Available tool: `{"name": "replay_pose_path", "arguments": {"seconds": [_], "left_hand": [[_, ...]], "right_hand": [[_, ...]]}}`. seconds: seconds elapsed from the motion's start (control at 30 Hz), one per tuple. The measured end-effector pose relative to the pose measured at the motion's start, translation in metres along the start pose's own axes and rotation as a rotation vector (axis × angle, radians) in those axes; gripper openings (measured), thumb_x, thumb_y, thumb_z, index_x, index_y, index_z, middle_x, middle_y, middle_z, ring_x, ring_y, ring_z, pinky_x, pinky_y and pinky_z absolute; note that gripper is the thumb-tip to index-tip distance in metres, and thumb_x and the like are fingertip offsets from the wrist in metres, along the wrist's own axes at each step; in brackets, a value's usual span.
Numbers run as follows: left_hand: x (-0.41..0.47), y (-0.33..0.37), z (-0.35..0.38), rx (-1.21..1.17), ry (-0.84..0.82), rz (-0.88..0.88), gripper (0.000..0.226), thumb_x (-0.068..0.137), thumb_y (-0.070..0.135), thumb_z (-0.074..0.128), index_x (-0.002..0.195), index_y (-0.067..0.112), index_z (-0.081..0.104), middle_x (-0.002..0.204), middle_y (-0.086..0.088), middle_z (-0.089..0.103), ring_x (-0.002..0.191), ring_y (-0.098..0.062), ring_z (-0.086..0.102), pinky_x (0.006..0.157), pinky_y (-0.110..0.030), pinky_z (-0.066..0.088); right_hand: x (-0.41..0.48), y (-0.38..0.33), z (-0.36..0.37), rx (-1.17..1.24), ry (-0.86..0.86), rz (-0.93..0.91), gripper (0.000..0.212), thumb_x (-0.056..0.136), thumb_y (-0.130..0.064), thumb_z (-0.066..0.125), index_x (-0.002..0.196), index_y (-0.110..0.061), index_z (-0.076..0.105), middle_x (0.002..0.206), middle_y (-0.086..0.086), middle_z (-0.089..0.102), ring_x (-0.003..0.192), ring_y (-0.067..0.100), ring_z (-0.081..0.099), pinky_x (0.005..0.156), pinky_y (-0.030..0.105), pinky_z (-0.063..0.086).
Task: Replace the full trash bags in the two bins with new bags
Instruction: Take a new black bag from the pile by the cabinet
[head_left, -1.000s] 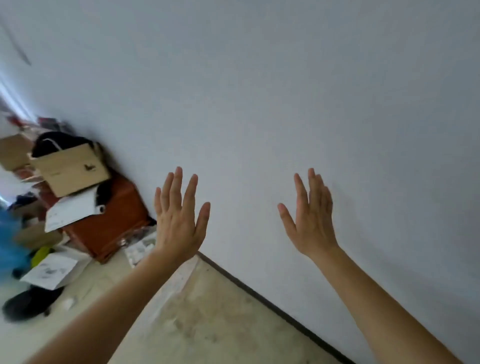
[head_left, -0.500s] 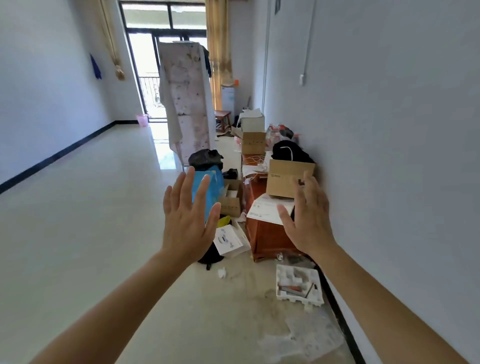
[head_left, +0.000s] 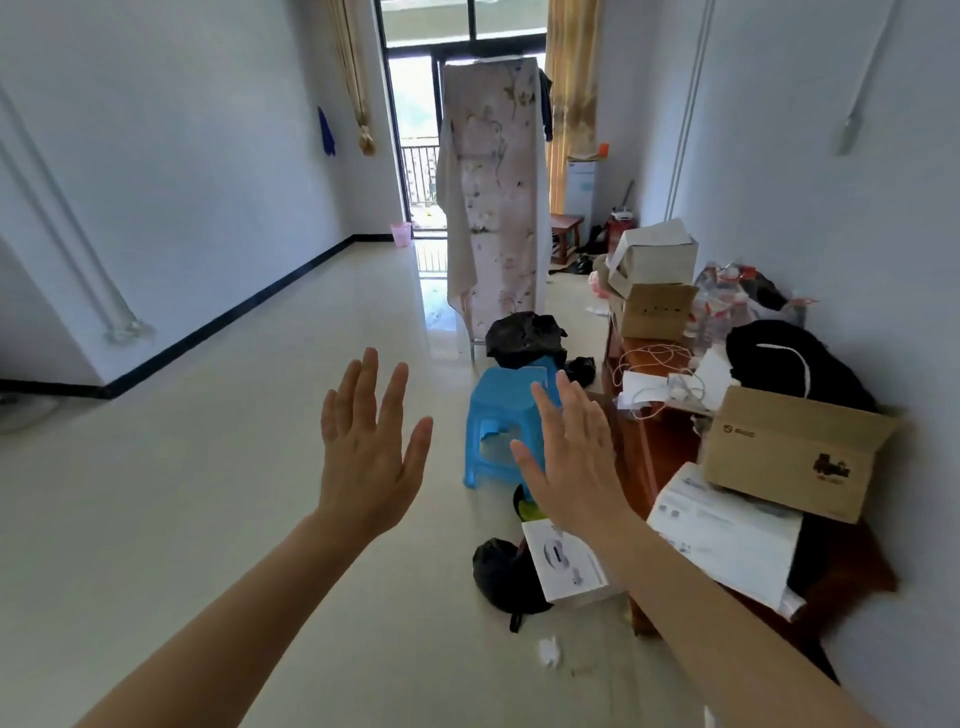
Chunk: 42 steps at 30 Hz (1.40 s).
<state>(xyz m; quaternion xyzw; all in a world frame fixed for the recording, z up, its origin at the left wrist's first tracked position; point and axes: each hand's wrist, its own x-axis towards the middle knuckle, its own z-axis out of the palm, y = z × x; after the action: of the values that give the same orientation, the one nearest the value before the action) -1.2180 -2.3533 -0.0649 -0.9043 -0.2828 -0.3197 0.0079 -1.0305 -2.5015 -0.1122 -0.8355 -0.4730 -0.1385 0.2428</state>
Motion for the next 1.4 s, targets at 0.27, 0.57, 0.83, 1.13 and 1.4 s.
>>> {"name": "replay_pose_path", "arguments": {"seconds": [0.27,0.57,0.83,1.13,1.4], "left_hand": [[0.163,-0.126,0.069,0.039,0.029,-0.059,0.066,0.099,0.057,0.018,0.154,0.021,0.020,0.164,-0.009,0.005,0.151,-0.029,0.004,0.118,-0.057,0.017],[0.345,-0.321,0.196,0.009,-0.042,-0.074,0.066,0.100,0.055,0.019,0.154,0.018,0.021,0.164,-0.011,0.008,0.151,-0.031,0.007,0.116,-0.058,0.021],[0.553,-0.395,0.311,-0.059,-0.080,0.063,0.065,0.100,0.053,0.021,0.154,0.017,0.023,0.163,-0.012,0.011,0.150,-0.031,0.009,0.117,-0.055,0.021],[0.754,-0.441,0.511,-0.043,-0.225,0.175,0.064,0.100,0.053,0.024,0.153,0.016,0.026,0.163,-0.011,0.012,0.149,-0.032,0.014,0.113,-0.058,0.027],[0.926,-0.478,0.616,-0.040,-0.273,0.228,0.065,0.099,0.051,0.028,0.152,0.014,0.029,0.162,-0.013,0.016,0.148,-0.034,0.017,0.115,-0.055,0.025]], "right_hand": [[0.238,-0.031,0.101,0.032,0.022,-0.118,0.068,0.102,-0.053,0.031,0.159,-0.024,0.007,0.167,0.008,-0.007,0.153,0.026,-0.008,0.124,0.046,0.000],[0.467,-0.060,0.267,-0.067,-0.007,-0.150,0.066,0.101,-0.052,0.036,0.157,-0.020,0.019,0.166,0.010,0.008,0.153,0.030,0.007,0.123,0.051,0.012],[0.647,-0.019,0.338,-0.122,0.031,-0.019,0.066,0.100,-0.050,0.039,0.157,-0.020,0.021,0.166,0.010,0.009,0.152,0.029,0.009,0.123,0.049,0.013],[0.856,0.112,0.475,-0.123,-0.066,0.128,0.067,0.099,-0.049,0.041,0.155,-0.020,0.019,0.165,0.012,0.006,0.151,0.031,0.011,0.122,0.049,0.017],[1.037,0.190,0.534,-0.075,-0.103,0.206,0.067,0.100,-0.045,0.044,0.156,-0.020,0.018,0.164,0.013,0.013,0.151,0.031,0.013,0.122,0.048,0.018]]}}
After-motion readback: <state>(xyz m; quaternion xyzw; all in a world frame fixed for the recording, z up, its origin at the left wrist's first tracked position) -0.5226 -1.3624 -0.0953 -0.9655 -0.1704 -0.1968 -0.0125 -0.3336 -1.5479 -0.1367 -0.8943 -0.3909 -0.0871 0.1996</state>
